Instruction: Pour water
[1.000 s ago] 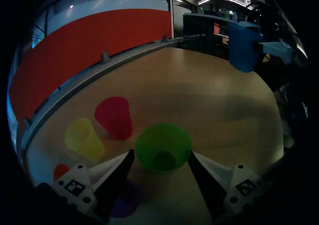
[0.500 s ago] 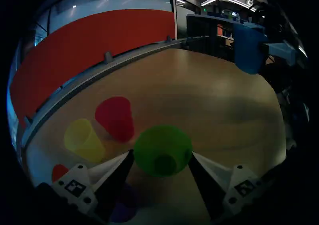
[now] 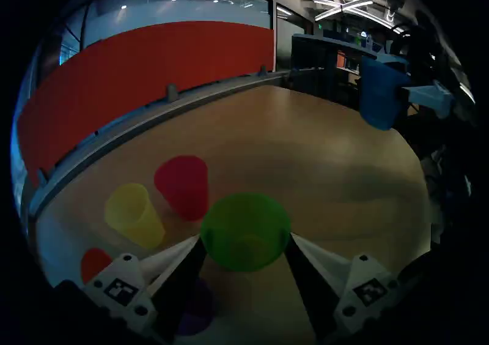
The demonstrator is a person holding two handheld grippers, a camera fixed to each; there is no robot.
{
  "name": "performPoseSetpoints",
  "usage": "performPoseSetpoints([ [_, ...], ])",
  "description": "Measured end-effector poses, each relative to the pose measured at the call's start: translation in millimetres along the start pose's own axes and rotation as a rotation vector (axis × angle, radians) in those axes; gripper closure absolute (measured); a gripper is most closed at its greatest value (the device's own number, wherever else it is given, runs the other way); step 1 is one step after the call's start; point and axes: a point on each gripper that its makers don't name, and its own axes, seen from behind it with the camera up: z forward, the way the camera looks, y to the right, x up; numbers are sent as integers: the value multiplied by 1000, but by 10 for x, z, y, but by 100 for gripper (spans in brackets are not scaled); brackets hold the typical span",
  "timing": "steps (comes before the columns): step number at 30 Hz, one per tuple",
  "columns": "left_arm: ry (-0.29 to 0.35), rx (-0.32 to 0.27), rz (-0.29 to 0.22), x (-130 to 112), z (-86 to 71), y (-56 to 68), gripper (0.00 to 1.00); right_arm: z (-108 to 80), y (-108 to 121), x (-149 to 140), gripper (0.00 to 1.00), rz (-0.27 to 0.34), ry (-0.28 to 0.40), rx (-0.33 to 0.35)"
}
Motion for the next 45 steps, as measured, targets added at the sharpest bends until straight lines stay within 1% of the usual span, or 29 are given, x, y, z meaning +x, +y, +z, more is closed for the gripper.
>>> performPoseSetpoints([
  [8, 74, 18, -14, 152, -267, -46, 15, -41, -8, 82, 9, 7, 20, -10],
  [18, 169, 58, 5, 392, -663, -85, 14, -79, -14, 172, 9, 12, 43, -21],
  [26, 247, 94, -1, 594, -997, -187, 14, -123, -27, 248, 9, 20, 66, -23],
  [31, 299, 115, 9, 723, -1199, -231, 14, -153, -40, 290, 9, 24, 83, -24],
  [39, 385, 130, -12, 943, -1470, -294, 14, -187, -58, 363, 9, 23, 109, -24],
  [45, 446, 141, -14, 1071, -1632, -318, 14, -201, -66, 412, 9, 24, 125, -22],
])
